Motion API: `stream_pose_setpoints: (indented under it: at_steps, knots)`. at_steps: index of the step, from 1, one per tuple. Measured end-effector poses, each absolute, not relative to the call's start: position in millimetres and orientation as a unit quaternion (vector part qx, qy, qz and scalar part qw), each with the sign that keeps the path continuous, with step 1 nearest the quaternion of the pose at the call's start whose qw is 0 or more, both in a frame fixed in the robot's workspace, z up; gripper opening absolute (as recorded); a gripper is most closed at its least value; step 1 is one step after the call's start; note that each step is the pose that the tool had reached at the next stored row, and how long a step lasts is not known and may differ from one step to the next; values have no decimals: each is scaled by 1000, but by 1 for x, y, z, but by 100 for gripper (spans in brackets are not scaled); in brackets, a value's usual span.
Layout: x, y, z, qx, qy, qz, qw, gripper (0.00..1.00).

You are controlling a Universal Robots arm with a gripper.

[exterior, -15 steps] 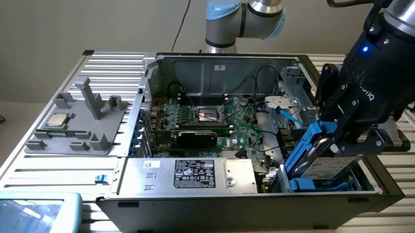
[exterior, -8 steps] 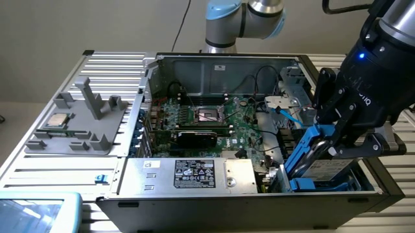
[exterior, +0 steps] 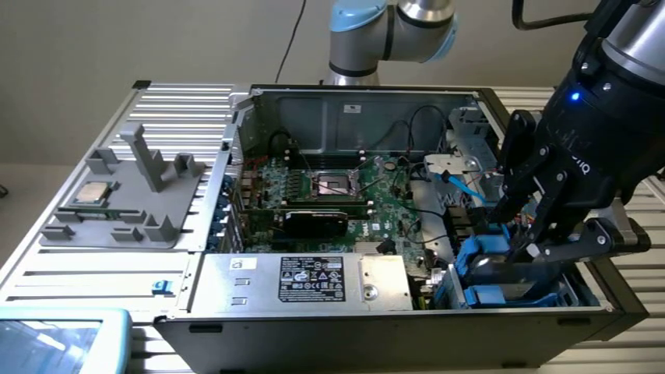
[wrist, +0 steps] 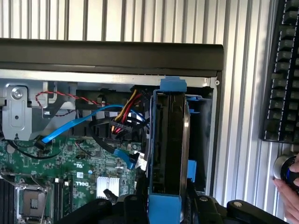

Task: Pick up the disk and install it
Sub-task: 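Insert the disk into the insertion slot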

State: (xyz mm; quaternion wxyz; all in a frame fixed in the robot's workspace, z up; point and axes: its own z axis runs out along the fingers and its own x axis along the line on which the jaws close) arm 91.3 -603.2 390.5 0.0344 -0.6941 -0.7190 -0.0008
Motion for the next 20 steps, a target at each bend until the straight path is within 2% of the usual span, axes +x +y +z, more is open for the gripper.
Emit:
stream_pose_setpoints:
  at_steps: [1, 3, 4, 20]
  knots:
    - [91, -603, 390, -694, -719, -1, 34, 51]
    - [91, -603, 391, -694, -719, -1, 34, 51]
    - [91, -603, 391, -694, -719, -1, 34, 57]
    - [91, -603, 394, -694, -719, -1, 34, 57]
